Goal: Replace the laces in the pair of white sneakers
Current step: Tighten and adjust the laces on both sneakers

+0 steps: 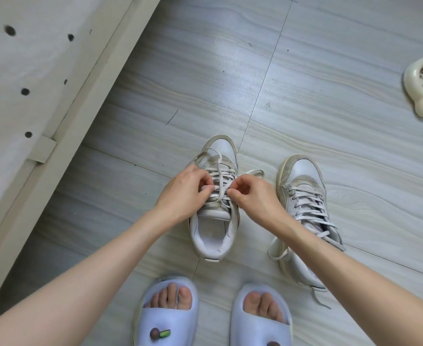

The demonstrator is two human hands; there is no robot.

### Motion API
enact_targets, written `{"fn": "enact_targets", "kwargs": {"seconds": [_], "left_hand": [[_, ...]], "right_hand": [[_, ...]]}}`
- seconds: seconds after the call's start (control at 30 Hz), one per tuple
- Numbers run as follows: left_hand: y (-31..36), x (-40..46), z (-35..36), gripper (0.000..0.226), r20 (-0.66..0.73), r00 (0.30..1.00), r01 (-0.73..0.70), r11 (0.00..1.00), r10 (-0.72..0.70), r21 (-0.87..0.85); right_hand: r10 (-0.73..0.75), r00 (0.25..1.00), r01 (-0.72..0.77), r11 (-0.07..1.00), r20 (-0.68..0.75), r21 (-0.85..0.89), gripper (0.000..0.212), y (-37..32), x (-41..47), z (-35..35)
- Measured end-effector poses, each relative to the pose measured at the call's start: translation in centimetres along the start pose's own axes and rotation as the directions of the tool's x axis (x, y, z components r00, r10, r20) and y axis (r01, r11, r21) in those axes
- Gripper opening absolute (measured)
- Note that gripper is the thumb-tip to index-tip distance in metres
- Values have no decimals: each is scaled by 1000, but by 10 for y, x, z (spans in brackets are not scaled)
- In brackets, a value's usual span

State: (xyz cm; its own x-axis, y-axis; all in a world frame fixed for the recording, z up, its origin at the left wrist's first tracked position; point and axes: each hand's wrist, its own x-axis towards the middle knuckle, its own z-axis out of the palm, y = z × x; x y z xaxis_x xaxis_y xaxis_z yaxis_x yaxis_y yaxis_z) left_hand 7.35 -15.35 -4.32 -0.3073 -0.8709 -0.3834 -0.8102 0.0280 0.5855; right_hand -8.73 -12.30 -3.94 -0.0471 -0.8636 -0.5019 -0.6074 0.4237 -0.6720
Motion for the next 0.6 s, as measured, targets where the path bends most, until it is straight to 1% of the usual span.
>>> {"fn": "enact_targets", "kwargs": {"seconds": [0.07,0.2,0.27,0.37,0.4,0.47,0.53,0.6], "left_hand": [[-3,-3,0,3,-15,1000,-13,1000,12,-22],[-8,-7,-2,5,-13,1000,-1,986,-1,-167],[-10,-10,-3,8,-37,999,-7,973,-2,-233],[-11,-16,-4,19,-98,994,7,952,-38,-306],[-11,-19,-4,21,-105,993,17,951,-52,-308],[-10,-21,-2,16,-89,994,41,955,-70,-295],[-9,-21,-1,10,-67,996,46,961,-67,-273],[-9,-20,-2,11,-53,997,38,967,-53,-251]], "right_hand": [[0,1000,0,1000,6,0,6,1,0,0],[-25,1000,25,999,-7,32,4,2,-3,1],[-64,998,65,996,-14,55,4,4,-8,0],[-140,990,140,990,-9,33,9,8,-18,0],[-150,989,150,988,-13,20,8,7,-19,0],[-153,988,152,988,-14,-23,4,4,-16,-1],[-157,987,158,982,19,-107,7,1,-11,-2],[-161,985,171,965,64,-197,11,-1,-8,-3]]}}
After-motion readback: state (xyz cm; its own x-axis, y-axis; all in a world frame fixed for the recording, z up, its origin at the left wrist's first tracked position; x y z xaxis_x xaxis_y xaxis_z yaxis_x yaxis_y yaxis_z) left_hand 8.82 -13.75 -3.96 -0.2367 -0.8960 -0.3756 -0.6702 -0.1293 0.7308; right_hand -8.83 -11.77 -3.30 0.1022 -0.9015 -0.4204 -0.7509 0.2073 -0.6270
